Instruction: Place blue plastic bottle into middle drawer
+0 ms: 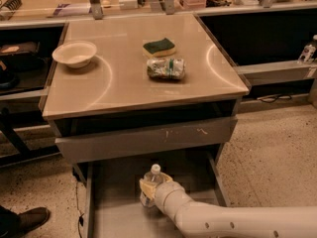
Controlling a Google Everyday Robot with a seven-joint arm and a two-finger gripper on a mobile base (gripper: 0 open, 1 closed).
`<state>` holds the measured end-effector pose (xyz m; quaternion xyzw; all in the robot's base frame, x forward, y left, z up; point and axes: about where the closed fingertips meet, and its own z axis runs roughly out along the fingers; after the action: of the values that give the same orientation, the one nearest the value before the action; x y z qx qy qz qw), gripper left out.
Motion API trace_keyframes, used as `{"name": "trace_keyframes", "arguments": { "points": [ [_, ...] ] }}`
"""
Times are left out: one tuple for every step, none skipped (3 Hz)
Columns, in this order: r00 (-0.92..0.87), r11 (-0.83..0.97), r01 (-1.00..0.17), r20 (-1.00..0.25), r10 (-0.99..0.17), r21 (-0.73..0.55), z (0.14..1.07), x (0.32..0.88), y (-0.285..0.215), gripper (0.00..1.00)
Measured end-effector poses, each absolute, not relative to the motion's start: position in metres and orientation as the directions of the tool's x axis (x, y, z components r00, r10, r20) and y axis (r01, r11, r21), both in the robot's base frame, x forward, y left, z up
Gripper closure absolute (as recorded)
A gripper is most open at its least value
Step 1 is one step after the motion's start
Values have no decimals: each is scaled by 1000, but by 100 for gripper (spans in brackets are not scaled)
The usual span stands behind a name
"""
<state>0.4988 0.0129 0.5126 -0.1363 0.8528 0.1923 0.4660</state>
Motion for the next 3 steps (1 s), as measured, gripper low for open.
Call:
{"name": "trace_keyframes", "arguments": {
  "points": [
    [-517, 907, -388, -853, -67, 165, 508, 508, 5, 100],
    [-512, 924, -366, -853, -100, 111, 500, 513, -1, 100],
    [-516, 940, -330, -850, -109, 80, 489, 516, -4, 100]
  ]
}}
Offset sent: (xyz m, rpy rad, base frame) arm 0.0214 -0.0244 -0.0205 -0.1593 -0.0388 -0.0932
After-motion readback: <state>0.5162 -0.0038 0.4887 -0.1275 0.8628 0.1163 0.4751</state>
